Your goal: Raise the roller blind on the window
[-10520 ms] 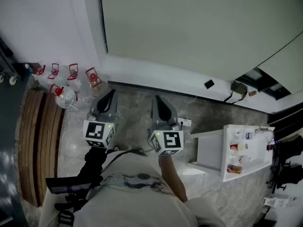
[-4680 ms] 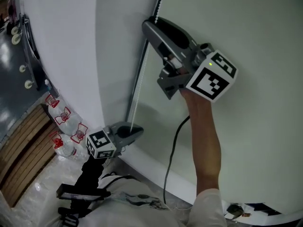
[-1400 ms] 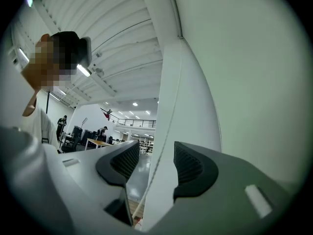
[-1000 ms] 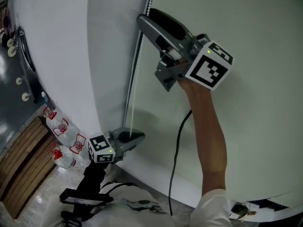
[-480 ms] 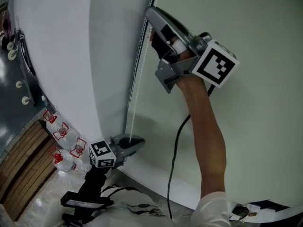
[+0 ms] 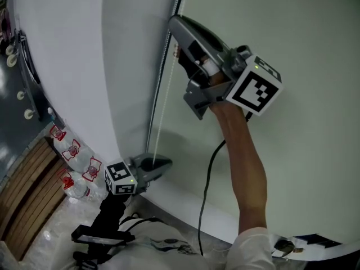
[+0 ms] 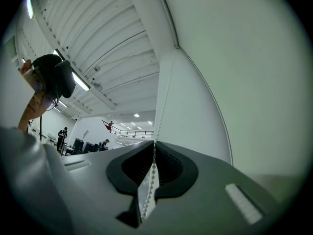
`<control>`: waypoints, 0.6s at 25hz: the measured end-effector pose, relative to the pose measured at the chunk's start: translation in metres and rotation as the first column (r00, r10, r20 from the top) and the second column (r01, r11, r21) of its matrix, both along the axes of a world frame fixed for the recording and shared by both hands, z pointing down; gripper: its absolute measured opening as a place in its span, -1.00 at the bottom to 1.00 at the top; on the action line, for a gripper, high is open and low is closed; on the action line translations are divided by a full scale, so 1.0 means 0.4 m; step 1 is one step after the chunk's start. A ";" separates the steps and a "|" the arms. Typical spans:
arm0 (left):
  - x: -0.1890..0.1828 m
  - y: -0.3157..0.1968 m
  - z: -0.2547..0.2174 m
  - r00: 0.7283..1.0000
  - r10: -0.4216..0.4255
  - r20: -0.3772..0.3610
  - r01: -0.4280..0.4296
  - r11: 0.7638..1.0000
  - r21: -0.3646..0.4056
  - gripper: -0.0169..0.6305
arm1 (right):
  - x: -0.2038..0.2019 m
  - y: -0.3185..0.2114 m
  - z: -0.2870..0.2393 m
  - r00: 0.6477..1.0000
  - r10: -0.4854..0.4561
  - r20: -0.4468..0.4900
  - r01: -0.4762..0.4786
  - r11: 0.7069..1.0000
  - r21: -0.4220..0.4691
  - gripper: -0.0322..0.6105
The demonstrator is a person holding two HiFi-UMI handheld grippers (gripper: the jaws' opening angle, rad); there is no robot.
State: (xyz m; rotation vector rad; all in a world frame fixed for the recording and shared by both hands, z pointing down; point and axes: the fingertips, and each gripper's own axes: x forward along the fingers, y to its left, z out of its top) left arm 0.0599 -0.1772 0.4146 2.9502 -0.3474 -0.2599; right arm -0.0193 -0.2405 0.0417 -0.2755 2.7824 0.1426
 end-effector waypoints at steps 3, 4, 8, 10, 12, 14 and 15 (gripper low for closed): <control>0.001 -0.001 -0.002 1.000 0.000 0.002 0.000 1.000 0.000 -0.95 | 0.003 0.000 0.058 0.999 0.011 -0.031 -0.011 1.000 -0.015 -0.86; 0.000 -0.003 -0.004 1.000 0.000 0.001 0.000 1.000 0.000 -0.95 | 0.004 0.000 0.076 0.999 0.014 -0.040 -0.015 1.000 -0.017 -0.86; -0.001 -0.004 -0.005 1.000 0.002 -0.006 -0.002 1.000 -0.003 -0.95 | 0.011 0.006 0.152 0.997 0.030 -0.070 -0.032 0.999 -0.032 -0.86; 0.001 -0.002 -0.005 1.000 0.005 -0.005 -0.005 1.000 0.000 -0.95 | 0.013 0.008 0.193 0.995 0.041 -0.091 -0.045 0.998 -0.040 -0.86; 0.004 -0.002 -0.008 1.000 0.007 -0.006 -0.007 1.000 0.000 -0.95 | 0.012 0.009 0.238 0.993 0.043 -0.111 -0.050 0.997 -0.059 -0.86; 0.006 -0.001 -0.011 1.000 0.009 -0.005 -0.009 1.000 0.001 -0.95 | 0.013 0.013 0.279 0.992 0.039 -0.119 -0.049 0.995 -0.083 -0.86; 0.007 -0.001 -0.013 1.000 0.011 -0.004 -0.011 1.000 0.003 -0.95 | 0.015 0.015 0.295 0.992 0.038 -0.120 -0.049 0.995 -0.092 -0.86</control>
